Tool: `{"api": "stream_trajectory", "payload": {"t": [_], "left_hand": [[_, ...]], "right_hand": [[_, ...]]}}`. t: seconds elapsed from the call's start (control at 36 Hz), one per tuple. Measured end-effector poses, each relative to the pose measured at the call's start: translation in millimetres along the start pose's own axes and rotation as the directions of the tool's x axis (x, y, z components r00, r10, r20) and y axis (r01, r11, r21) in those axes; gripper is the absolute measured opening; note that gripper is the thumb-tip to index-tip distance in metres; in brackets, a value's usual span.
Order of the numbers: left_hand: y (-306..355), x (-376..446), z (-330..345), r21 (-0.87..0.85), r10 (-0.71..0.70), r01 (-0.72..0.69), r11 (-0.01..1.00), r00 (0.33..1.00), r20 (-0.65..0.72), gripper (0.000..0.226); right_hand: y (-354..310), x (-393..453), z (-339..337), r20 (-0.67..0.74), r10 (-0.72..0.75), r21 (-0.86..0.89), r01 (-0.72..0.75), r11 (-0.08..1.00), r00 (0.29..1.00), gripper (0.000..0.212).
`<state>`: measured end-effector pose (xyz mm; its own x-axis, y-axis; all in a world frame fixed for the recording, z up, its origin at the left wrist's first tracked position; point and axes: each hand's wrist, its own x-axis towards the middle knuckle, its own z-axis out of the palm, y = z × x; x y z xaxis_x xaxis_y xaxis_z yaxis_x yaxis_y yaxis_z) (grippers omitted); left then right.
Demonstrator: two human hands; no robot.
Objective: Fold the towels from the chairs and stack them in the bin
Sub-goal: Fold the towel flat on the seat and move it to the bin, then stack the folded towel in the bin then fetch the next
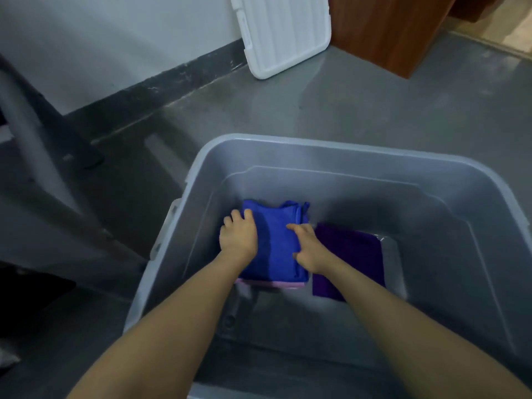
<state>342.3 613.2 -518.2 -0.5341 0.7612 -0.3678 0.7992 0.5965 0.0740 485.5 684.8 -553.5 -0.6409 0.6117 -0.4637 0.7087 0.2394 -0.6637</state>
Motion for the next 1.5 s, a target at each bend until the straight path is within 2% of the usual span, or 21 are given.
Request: {"api": "stream_trajectory", "payload": {"t": [0.08,0.14,0.19,0.25,0.31,0.39,0.47,0.61,0.78,0.97,1.17,1.31,1.39,1.5], "left_hand": [[-1,5,18,0.126,0.046,-0.045,0.991,0.999,-0.002,0.063],[-1,5,28,0.15,0.123,-0.123,0.981,0.992,0.01,0.064],[-3,4,36,0.157,0.194,-0.199,0.967,0.98,0.05,0.064],[-6,4,42,0.143,0.208,-0.221,0.965,0.973,0.1,0.064],[-9,5,45,0.118,0.196,-0.212,0.97,0.971,0.136,0.065],[-13,4,41,0.1,0.187,-0.208,0.973,0.964,0.188,0.065],[-10,4,32,0.024,0.182,-0.191,0.981,0.96,0.212,0.059],[-7,-7,-1,-0.022,0.21,-0.209,0.978,0.972,0.102,0.046],[0,-35,-52,-0.117,0.222,-0.225,0.967,0.974,-0.039,0.032],[-6,-85,-126,-0.158,0.208,-0.248,0.956,0.95,-0.233,0.03],[-25,-157,-216,-0.227,0.261,-0.377,0.898,0.872,-0.415,0.028],[-55,-212,-273,-0.21,0.246,-0.433,0.877,0.778,-0.578,0.026],[-79,-244,-295,-0.2,0.218,-0.436,0.878,0.735,-0.643,0.026],[-125,-282,-310,-0.189,0.144,-0.367,0.911,0.712,-0.687,0.026]], "right_hand": [[6,5,9,0.058,0.036,-0.033,-0.034,0.999,0.998,0.072],[6,7,11,0.014,0.039,-0.076,-0.038,0.996,0.999,0.07],[5,8,13,-0.106,0.023,-0.247,-0.048,0.968,0.994,0.066],[4,6,14,-0.22,-0.022,-0.457,-0.083,0.886,0.975,0.065],[4,6,16,-0.25,-0.035,-0.56,-0.115,0.821,0.968,0.067],[3,6,19,-0.221,0.039,-0.59,-0.165,0.79,0.974,0.068],[0,5,17,-0.227,0.069,-0.52,-0.181,0.835,0.971,0.065],[-18,-9,4,-0.285,0.021,-0.393,-0.136,0.909,0.958,0.05],[-54,-37,-21,-0.39,-0.039,-0.327,-0.098,0.94,0.92,0.04],[-118,-87,-63,-0.492,-0.129,-0.283,-0.018,0.959,0.861,0.031],[-198,-153,-93,-0.584,-0.254,-0.294,0.09,0.951,0.771,0.027],[-256,-192,-93,-0.619,-0.35,-0.283,0.216,0.934,0.703,0.025],[-292,-211,-88,-0.641,-0.404,-0.282,0.289,0.915,0.653,0.023],[-341,-227,-69,-0.644,-0.475,-0.292,0.38,0.877,0.6,0.02]]}}
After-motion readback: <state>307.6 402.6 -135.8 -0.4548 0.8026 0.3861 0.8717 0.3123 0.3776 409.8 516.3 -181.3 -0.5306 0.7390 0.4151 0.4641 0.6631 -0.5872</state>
